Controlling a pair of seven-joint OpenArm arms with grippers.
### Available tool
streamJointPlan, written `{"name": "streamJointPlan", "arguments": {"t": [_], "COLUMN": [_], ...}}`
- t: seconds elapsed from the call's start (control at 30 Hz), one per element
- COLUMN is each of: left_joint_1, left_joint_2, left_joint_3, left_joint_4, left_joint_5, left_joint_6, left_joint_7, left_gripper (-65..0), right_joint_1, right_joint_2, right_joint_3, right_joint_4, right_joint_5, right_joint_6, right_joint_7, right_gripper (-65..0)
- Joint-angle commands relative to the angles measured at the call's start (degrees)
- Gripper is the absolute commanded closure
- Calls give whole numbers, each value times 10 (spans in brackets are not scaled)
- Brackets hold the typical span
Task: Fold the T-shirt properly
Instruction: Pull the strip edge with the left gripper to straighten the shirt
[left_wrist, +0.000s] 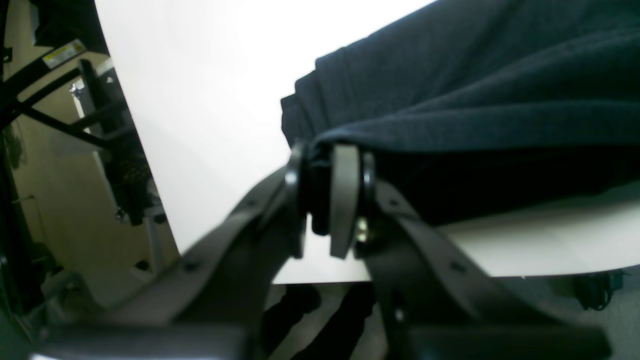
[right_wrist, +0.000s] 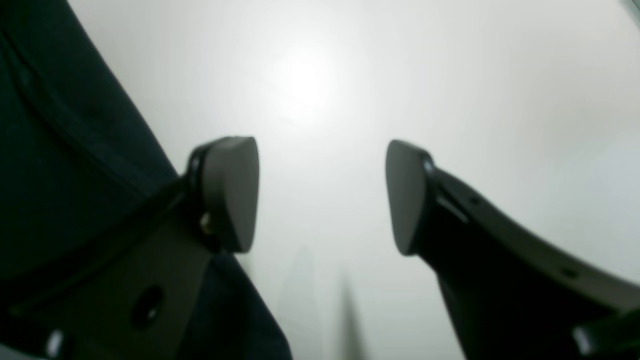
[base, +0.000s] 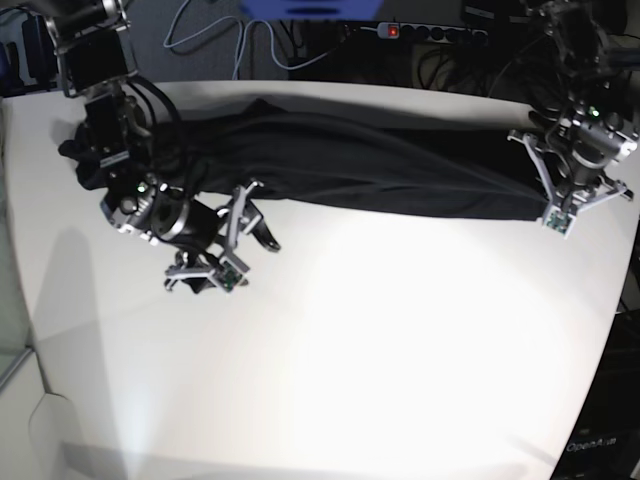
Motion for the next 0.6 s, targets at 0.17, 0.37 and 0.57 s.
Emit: {"name": "streamJointPlan", "arguments": {"t": [0.17, 0.37, 0.57], "left_joint_1": [-3, -3, -5], "left_joint_2": [-8, -5, -2], "left_joint_3": [-5, -6, -6], "left_joint_4": [7, 8, 8], "left_joint_5": [1, 0, -2], "left_joint_6": [3, 3, 3], "left_joint_7": [-7, -7, -3], "left_gripper": [-160, -431, -441], "right_joint_1": [9, 9, 9], "right_joint_2": [13, 20, 33], "right_joint_3": [5, 5, 5], "right_joint_4": [8, 8, 10], "right_joint_5": [7, 7, 7], "right_joint_6": [-1, -1, -1], "right_joint_7": [12, 12, 12], "right_gripper": [-395, -395, -395]}}
